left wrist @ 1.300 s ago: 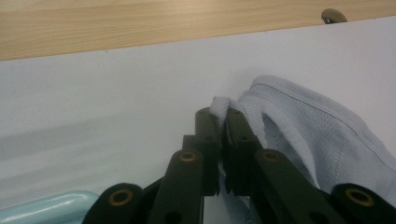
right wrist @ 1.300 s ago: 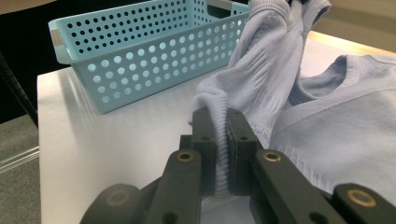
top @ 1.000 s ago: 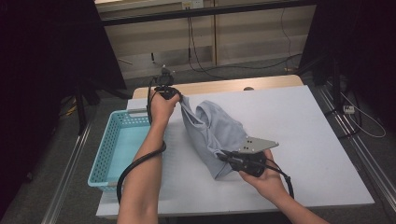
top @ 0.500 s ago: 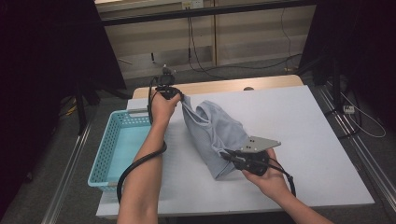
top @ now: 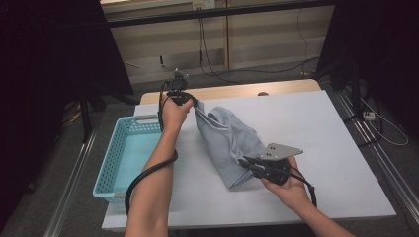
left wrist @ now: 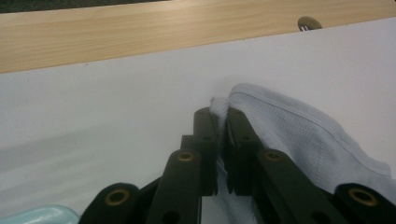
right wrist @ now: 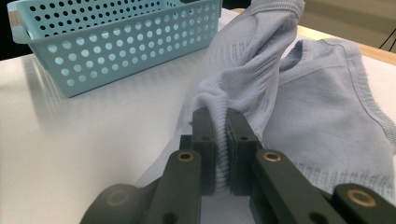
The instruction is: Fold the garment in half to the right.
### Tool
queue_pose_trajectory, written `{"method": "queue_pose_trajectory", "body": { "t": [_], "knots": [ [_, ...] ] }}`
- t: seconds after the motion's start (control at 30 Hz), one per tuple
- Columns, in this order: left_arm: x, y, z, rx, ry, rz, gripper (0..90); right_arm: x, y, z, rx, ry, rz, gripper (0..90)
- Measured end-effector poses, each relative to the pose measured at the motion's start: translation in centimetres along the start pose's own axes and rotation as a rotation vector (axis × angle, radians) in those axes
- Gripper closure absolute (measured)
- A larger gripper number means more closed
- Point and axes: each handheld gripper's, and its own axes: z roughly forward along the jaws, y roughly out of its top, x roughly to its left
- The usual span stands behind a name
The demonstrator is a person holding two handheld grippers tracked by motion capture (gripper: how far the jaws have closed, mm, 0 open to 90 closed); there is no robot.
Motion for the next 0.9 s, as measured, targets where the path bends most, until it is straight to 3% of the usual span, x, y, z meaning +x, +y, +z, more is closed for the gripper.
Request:
{"method": "queue_pose_trajectory", "body": {
  "t": [0.5, 0.67, 0.73, 0.8, 0.9],
  "knots": [
    [-0.5, 0.1, 0.1, -0.028, -0.006, 0.011, 80.7, -0.7, -0.2, -0.5, 0.013, -0.031, -0.017, 85.2],
    [-0.5, 0.3, -0.3, -0.062, -0.013, 0.015, 68.1, -1.1, -0.5, -0.7, 0.031, -0.054, -0.02, 85.3],
    [-0.3, 0.2, -0.6, -0.071, -0.016, 0.015, 66.3, -1.5, -0.8, -1.0, 0.043, -0.105, -0.022, 85.3],
    [-0.2, 0.2, -0.7, -0.073, -0.01, 0.025, 58.2, -2.3, -1.4, -1.3, 0.041, -0.148, 0.009, 85.2],
    [-0.2, -0.1, -0.7, -0.079, -0.015, 0.028, 52.0, -3.4, -2.2, -1.5, 0.034, -0.148, 0.05, 84.8]
  ]
}}
